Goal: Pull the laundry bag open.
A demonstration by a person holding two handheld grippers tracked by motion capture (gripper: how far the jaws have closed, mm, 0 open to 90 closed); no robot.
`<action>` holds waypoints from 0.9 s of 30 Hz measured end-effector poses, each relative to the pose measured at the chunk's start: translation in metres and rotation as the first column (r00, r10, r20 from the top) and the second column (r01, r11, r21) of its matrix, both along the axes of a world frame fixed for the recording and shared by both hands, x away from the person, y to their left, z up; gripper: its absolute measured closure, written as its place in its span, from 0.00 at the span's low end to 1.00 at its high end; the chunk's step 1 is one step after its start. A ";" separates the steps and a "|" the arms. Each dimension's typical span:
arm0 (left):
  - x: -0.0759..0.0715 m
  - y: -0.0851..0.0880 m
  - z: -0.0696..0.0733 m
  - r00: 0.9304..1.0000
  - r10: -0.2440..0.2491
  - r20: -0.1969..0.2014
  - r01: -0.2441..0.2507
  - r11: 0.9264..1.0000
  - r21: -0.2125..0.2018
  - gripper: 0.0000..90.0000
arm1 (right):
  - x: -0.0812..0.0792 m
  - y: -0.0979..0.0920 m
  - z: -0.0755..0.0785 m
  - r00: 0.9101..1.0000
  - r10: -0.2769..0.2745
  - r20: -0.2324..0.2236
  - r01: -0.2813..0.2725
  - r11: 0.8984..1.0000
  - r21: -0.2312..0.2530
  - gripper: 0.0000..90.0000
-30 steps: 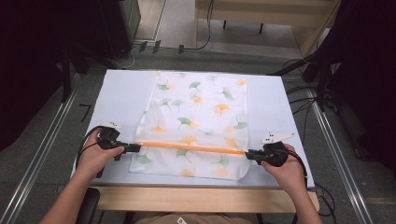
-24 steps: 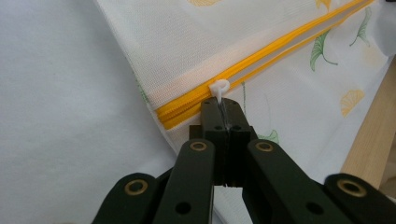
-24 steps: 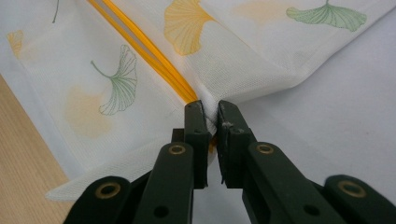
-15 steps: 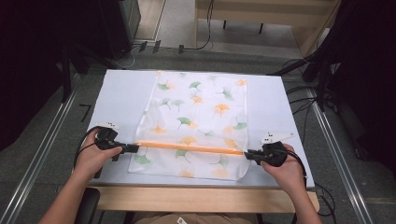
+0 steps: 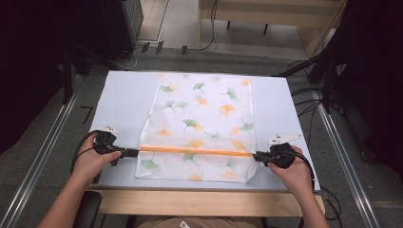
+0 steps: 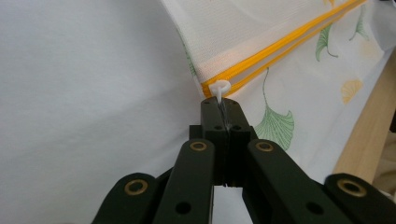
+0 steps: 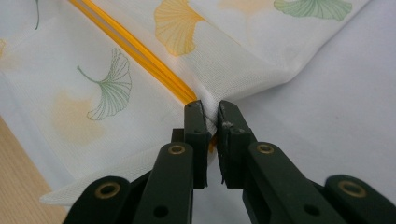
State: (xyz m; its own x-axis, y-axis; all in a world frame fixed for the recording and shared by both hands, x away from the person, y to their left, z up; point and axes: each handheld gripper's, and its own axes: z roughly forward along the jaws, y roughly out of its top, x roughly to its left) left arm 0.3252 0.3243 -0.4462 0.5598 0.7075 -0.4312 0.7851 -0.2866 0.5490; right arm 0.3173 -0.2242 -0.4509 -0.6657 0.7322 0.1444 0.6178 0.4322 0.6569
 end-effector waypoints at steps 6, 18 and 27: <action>-0.004 -0.007 -0.001 1.000 -0.021 -0.009 0.021 1.000 -0.002 1.00 | 0.000 -0.010 -0.001 1.000 -0.013 -0.011 0.013 1.000 0.010 0.94; -0.007 -0.010 -0.006 0.999 -0.034 -0.010 0.034 0.999 0.034 1.00 | -0.001 -0.009 -0.003 1.000 0.002 -0.019 -0.002 1.000 -0.020 0.90; -0.005 -0.007 -0.006 0.999 -0.004 0.047 0.003 1.000 0.030 0.86 | 0.000 -0.012 -0.007 1.000 -0.011 0.002 0.012 1.000 -0.025 0.71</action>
State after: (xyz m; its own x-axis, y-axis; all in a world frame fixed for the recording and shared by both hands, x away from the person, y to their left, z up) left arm 0.3198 0.3171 -0.4522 0.5816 0.7178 -0.3828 0.7576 -0.3065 0.5763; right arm 0.3169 -0.2363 -0.4578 -0.6575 0.7431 0.1249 0.6215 0.4411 0.6474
